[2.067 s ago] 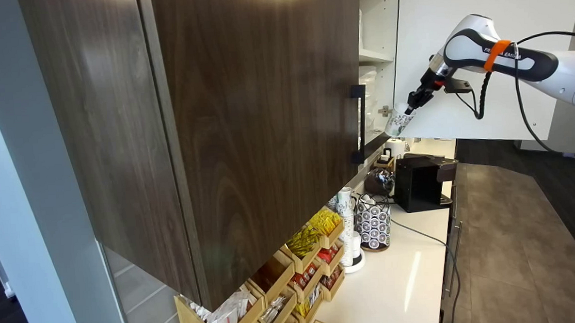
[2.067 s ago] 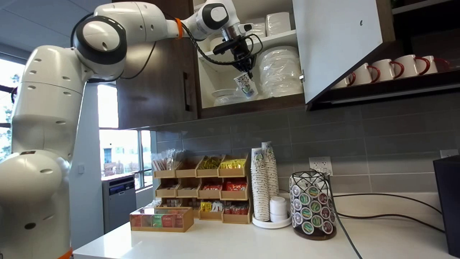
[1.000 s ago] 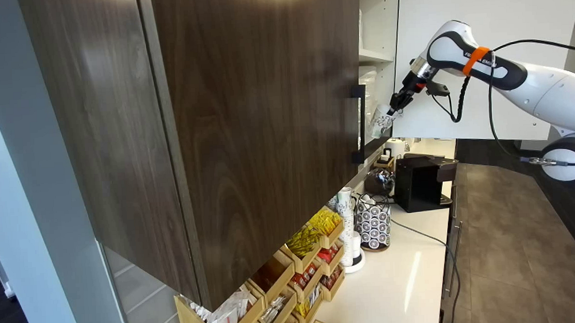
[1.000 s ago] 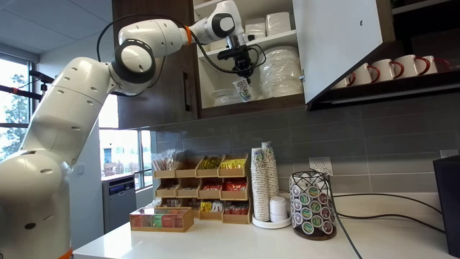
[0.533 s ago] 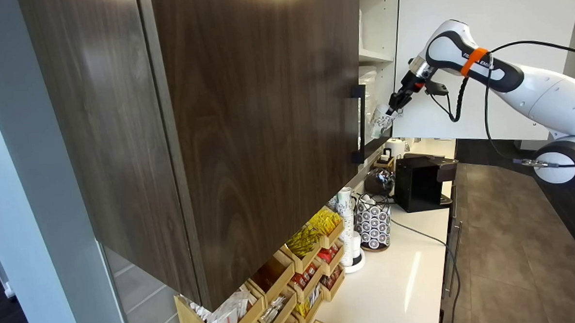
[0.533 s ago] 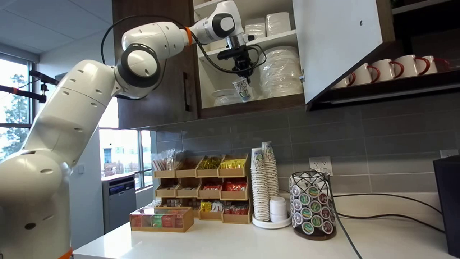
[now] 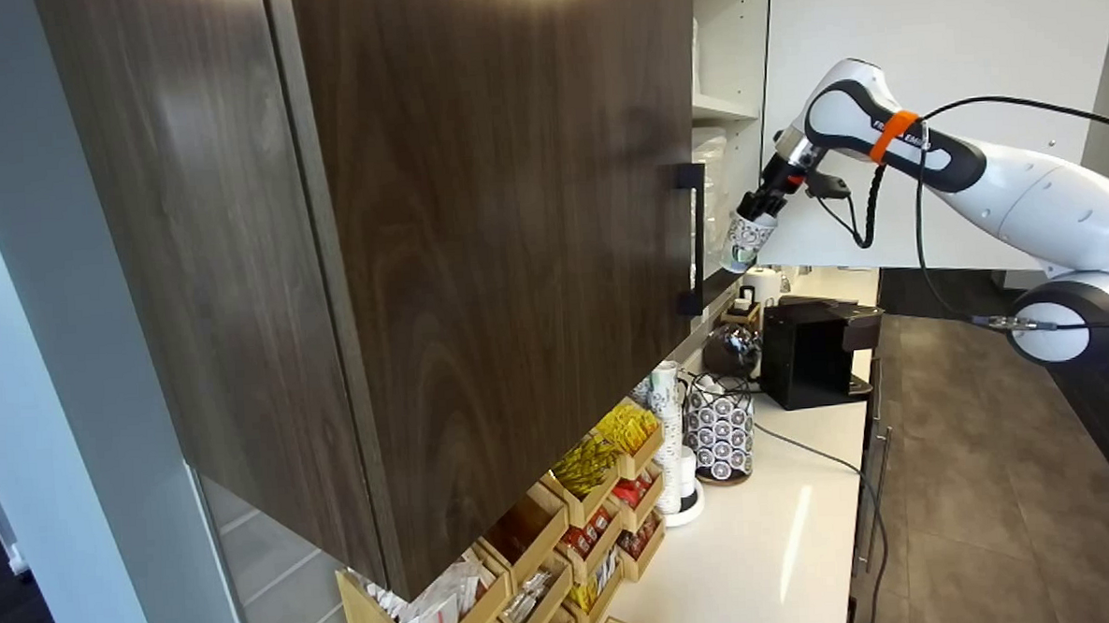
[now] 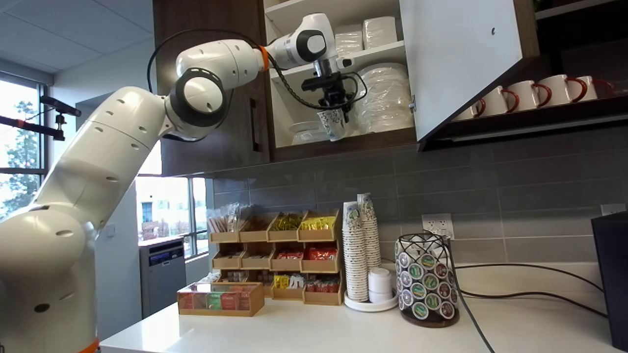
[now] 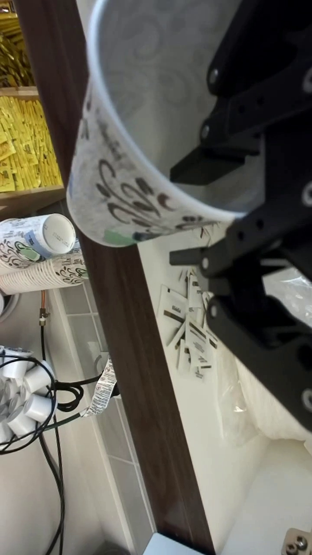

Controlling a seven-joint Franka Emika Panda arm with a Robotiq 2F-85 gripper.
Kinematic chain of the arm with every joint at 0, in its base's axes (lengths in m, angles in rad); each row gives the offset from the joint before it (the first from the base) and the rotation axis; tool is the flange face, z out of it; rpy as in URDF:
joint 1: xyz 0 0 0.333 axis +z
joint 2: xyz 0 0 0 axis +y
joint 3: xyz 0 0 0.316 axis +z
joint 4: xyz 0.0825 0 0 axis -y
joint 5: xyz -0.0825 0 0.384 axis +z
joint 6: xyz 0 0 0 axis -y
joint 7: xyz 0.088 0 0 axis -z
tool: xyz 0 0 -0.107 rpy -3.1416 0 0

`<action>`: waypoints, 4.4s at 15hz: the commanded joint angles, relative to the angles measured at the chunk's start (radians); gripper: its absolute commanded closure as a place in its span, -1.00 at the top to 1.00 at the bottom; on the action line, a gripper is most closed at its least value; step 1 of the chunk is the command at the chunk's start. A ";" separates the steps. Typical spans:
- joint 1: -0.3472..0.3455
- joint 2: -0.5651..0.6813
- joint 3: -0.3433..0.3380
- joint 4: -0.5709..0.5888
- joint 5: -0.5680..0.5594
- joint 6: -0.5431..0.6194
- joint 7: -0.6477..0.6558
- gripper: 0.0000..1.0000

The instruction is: Put the coffee cup on the bottom shelf of the upper cabinet on the left

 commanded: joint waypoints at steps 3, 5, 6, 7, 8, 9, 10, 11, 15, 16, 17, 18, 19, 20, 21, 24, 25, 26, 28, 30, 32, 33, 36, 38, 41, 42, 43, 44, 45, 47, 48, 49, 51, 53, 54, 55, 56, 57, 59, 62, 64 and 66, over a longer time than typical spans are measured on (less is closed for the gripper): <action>-0.008 0.049 0.015 0.083 0.030 0.037 0.040 0.85; -0.007 0.054 0.019 0.096 0.032 0.064 0.056 1.00; -0.004 0.055 0.020 0.099 0.029 0.075 0.062 1.00; -0.002 0.057 0.022 0.100 0.027 0.083 0.070 1.00; -0.001 0.059 0.025 0.100 0.027 0.090 0.078 1.00; 0.000 0.061 0.028 0.100 0.027 0.096 0.085 1.00; 0.001 0.063 0.031 0.099 0.028 0.100 0.097 0.99; 0.002 0.066 0.032 0.097 0.027 0.103 0.109 0.85; 0.005 0.074 0.024 0.100 0.010 0.124 0.180 -0.02; 0.006 0.076 0.021 0.102 0.004 0.138 0.193 -0.15; 0.006 0.077 0.018 0.104 0.000 0.154 0.207 -0.29; 0.007 0.077 0.016 0.104 -0.005 0.169 0.219 -0.47; 0.008 0.077 0.012 0.105 -0.011 0.186 0.230 -0.60; 0.008 0.077 0.010 0.105 -0.013 0.202 0.239 -0.78; 0.010 0.077 0.007 0.105 -0.019 0.214 0.244 -0.91; 0.009 0.076 -0.002 0.104 -0.026 0.243 0.254 -1.00; 0.008 0.076 -0.005 0.103 -0.027 0.250 0.256 -1.00; 0.008 0.075 -0.008 0.100 -0.029 0.254 0.257 -0.97; 0.009 0.076 -0.014 0.097 -0.031 0.260 0.262 -0.98; 0.011 0.078 -0.017 0.098 -0.029 0.260 0.262 -0.98; 0.014 0.081 -0.018 0.099 -0.030 0.259 0.257 -0.39; 0.014 0.082 -0.017 0.099 -0.030 0.259 0.254 -0.39; 0.012 0.082 -0.016 0.100 -0.026 0.259 0.254 -0.02; 0.008 0.077 -0.017 0.103 -0.024 0.259 0.253 0.29; -0.010 0.049 -0.025 0.112 -0.020 0.261 0.235 0.73; -0.017 0.041 -0.028 0.116 -0.017 0.259 0.231 0.90; -0.028 0.030 -0.027 0.121 -0.008 0.256 0.216 0.99; -0.038 0.018 -0.026 0.124 -0.003 0.250 0.202 1.00; -0.049 0.005 -0.018 0.125 0.008 0.242 0.180 1.00; -0.111 0.045 0.065 0.253 0.006 0.160 0.140 1.00; -0.130 0.044 0.090 0.276 0.018 0.137 0.112 1.00; -0.143 -0.018 0.114 0.189 0.030 0.162 0.077 1.00; -0.178 -0.028 0.156 0.209 0.059 0.140 0.034 1.00; -0.202 -0.045 0.176 0.210 0.072 0.105 0.012 1.00; -0.210 -0.052 0.180 0.211 0.073 0.086 0.008 1.00; -0.218 -0.058 0.180 0.211 0.071 0.066 0.008 1.00; -0.224 -0.065 0.178 0.212 0.065 0.038 0.006 1.00; -0.230 -0.070 0.176 0.212 0.062 0.011 0.003 1.00; -0.243 -0.081 0.176 0.213 0.066 -0.051 -0.009 1.00; -0.264 -0.091 0.181 0.213 0.086 -0.120 -0.023 1.00; -0.238 -0.083 0.165 0.213 0.056 -0.071 -0.003 1.00; -0.237 -0.083 0.165 0.213 0.056 -0.071 -0.003 1.00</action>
